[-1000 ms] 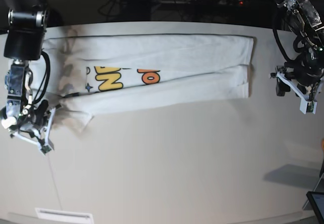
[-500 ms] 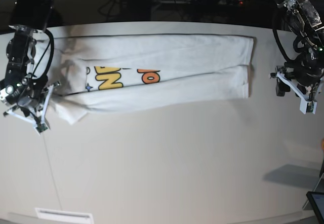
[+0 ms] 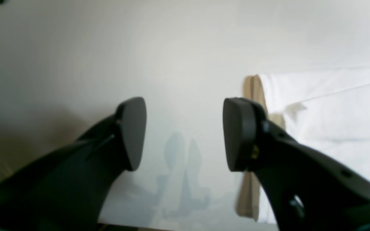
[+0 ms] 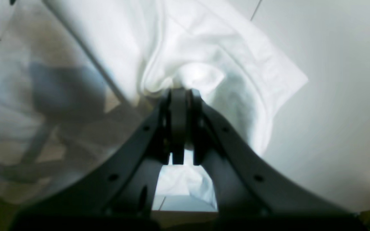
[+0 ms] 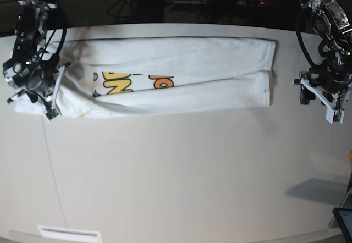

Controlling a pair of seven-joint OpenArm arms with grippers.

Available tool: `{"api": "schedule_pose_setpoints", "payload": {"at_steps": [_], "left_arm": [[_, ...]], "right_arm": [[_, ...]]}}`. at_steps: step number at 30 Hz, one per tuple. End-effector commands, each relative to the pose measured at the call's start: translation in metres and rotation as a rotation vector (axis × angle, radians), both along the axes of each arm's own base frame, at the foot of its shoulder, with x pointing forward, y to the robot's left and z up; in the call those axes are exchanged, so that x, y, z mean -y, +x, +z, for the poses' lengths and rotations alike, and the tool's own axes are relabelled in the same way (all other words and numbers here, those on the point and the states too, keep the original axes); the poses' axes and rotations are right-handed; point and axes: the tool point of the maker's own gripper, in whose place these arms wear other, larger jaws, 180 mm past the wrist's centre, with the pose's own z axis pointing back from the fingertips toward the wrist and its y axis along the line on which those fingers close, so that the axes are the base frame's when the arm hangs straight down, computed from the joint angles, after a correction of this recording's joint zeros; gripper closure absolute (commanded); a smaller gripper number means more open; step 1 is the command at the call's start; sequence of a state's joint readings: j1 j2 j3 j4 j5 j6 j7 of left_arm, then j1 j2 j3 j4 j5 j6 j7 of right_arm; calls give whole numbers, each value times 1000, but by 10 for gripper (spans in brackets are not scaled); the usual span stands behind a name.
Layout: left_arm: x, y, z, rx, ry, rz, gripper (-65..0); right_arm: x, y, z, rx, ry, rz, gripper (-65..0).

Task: Fold the T-shirt properly
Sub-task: 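Fold the grasped end inward over the strip with the right gripper, then open the right gripper and release the folded end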

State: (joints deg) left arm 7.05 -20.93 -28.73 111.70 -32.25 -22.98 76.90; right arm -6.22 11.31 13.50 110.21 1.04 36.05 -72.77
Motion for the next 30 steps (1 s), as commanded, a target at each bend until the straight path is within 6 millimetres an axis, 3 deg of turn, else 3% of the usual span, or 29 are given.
{"api": "schedule_pose_setpoints", "payload": {"at_steps": [1,7,30], "left_arm": [[-2,6,12,40,17,-9,-375],[-3,6,12,38,21,-7,-375],[-3,6,13,40,22,-8,-375]], "right_arm": [[-1,4,10,36,-7,4,0],[11,-15,3,7,-9,-46,0],[13,-60,-17,-120,-32,-57,0]]}}
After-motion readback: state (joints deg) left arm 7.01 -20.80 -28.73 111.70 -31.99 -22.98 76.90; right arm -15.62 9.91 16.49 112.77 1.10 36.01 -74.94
